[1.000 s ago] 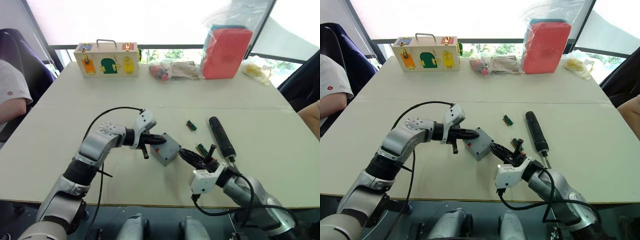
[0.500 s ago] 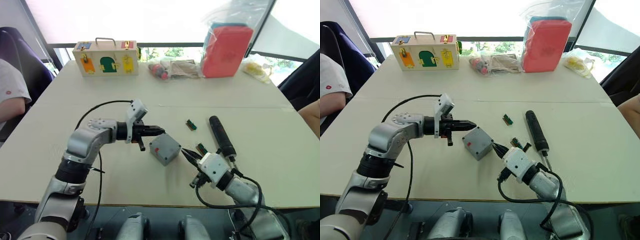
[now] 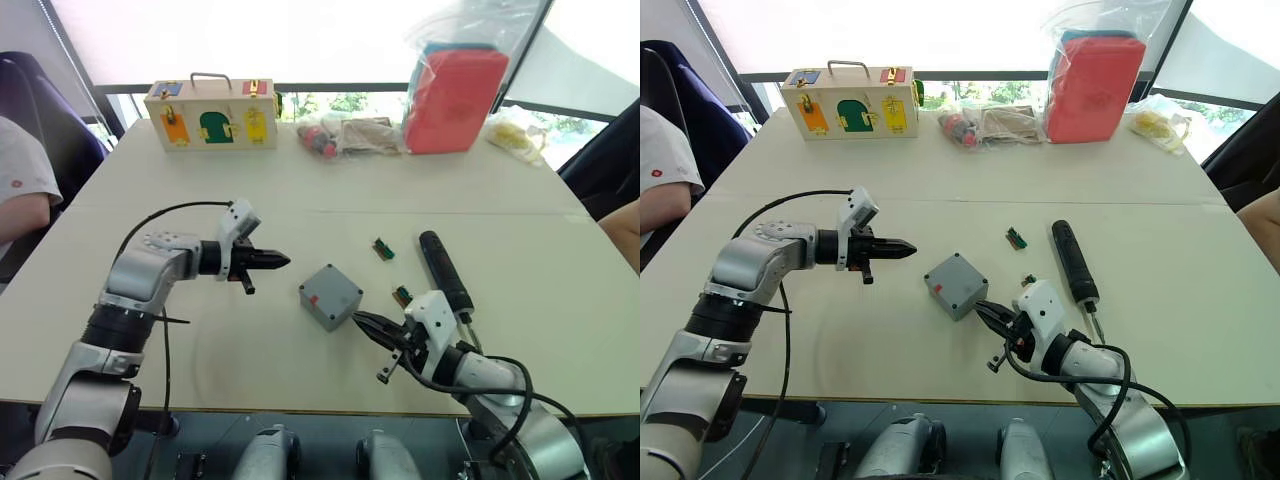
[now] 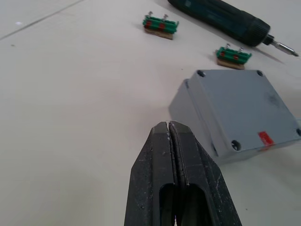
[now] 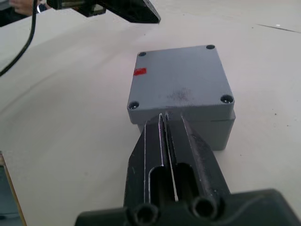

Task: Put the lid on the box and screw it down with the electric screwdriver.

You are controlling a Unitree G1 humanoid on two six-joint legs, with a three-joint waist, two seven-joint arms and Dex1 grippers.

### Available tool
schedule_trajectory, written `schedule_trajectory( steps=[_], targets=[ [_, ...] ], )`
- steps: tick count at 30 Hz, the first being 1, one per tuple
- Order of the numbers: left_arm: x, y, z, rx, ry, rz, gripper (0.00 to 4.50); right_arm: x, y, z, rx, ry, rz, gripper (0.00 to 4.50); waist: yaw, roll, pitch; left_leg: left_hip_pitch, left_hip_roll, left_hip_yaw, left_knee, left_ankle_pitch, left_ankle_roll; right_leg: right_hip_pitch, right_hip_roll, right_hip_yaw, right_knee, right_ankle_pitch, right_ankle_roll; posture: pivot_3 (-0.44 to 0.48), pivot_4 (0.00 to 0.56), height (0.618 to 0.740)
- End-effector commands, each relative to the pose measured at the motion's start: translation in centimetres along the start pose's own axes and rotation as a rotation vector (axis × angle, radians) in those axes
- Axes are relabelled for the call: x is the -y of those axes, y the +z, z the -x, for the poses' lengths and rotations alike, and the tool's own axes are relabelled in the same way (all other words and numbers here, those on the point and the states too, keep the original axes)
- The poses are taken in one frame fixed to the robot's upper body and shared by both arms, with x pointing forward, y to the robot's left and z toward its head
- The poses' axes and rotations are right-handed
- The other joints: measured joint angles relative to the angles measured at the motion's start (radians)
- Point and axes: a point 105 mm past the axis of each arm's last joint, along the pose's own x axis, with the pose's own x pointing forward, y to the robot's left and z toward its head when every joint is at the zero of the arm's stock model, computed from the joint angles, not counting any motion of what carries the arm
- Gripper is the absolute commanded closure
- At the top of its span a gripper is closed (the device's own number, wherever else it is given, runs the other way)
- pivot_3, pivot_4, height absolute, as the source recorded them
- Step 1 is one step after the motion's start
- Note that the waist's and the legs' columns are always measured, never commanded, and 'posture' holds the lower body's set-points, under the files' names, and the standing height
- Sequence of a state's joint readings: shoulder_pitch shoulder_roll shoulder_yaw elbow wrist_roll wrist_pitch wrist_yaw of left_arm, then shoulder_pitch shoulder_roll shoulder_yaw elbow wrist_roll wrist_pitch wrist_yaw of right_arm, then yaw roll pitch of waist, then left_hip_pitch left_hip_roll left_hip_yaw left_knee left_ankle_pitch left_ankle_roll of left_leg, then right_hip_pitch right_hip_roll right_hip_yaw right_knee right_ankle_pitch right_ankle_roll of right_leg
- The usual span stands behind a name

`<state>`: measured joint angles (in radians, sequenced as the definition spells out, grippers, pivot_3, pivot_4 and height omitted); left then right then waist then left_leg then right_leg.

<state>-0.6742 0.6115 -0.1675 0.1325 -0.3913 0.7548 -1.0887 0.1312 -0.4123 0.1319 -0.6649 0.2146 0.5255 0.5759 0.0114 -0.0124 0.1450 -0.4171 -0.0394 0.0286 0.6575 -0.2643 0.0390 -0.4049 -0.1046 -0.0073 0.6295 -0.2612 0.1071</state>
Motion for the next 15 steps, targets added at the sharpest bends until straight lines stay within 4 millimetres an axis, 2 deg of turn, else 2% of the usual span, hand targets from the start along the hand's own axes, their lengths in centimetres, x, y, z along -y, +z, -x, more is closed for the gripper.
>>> schedule_trajectory(
  steps=[1,15],
  targets=[
    [1.1,0.0,-0.6,-0.003,-0.048,-0.030,4.50,-0.1,0.9,-0.1,0.028,0.002,0.007,4.45,0.000,0.000,0.000,-0.002,0.000,0.000,0.000,0.000,0.000,-0.001,0.000,0.000,0.000,0.000,0.000,0.000,0.150,0.740],
    [1.3,0.4,-2.0,0.003,-0.070,-0.039,4.50,0.2,0.4,-1.1,0.005,0.010,0.010,4.45,0.000,0.000,0.000,-0.006,0.000,0.000,0.001,0.001,-0.001,-0.004,0.001,0.000,0.001,0.001,0.000,0.000,0.150,0.740]
  ],
)
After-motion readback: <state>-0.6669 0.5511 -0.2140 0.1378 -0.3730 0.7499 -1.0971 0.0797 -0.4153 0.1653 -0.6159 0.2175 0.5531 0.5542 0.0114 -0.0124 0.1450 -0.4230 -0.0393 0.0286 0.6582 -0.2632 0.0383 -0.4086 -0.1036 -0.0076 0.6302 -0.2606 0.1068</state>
